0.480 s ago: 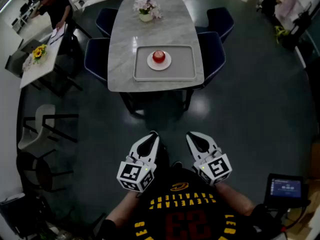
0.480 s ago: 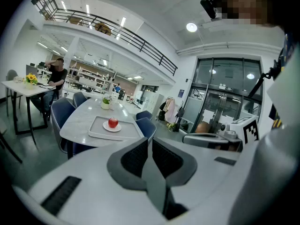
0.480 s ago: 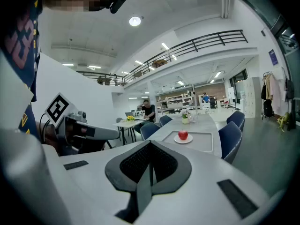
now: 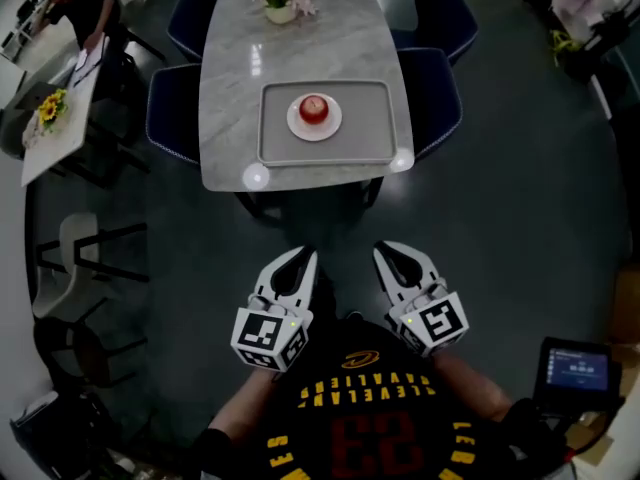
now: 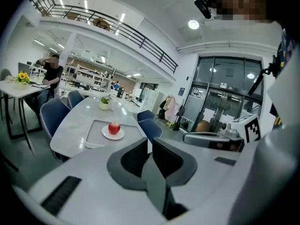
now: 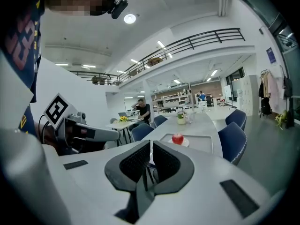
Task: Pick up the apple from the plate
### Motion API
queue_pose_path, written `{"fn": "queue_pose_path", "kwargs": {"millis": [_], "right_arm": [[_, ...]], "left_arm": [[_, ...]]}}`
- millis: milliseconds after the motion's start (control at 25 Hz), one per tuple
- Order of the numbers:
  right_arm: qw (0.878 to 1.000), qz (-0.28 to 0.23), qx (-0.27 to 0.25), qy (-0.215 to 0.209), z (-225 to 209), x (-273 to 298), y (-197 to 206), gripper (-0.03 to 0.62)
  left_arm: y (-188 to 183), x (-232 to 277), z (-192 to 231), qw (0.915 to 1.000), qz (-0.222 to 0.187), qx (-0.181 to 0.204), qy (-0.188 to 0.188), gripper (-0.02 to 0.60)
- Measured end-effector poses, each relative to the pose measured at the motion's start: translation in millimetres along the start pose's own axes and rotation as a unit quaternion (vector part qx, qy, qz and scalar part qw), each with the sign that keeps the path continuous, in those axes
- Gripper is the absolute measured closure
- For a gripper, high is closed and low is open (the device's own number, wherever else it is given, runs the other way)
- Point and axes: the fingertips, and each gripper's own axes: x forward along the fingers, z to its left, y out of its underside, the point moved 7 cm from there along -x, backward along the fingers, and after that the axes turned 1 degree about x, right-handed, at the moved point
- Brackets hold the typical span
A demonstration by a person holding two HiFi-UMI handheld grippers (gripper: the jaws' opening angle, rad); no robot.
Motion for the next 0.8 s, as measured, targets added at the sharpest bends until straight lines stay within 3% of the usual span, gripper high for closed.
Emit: {"fn": "queue_pose_path", "kwargs": {"millis": [320, 560, 800], "right_arm": [[0.998, 0.038, 0.044, 0.022, -33, 74, -14, 0.586], [0.995, 0.074, 0.057, 0.026, -45, 129, -13, 0.585], [0.990, 0.086, 0.101, 0.053, -59, 167, -14, 0.563]], "left_arm": [[-35, 55, 67, 0.9995, 0.029, -0.001, 0.006, 0.549], [-40, 88, 122, 0.9967, 0.079, -0.006, 0.015, 0.549], [-48, 115, 169, 0.9917, 0.105, -0.060, 0.043, 0.549]]}}
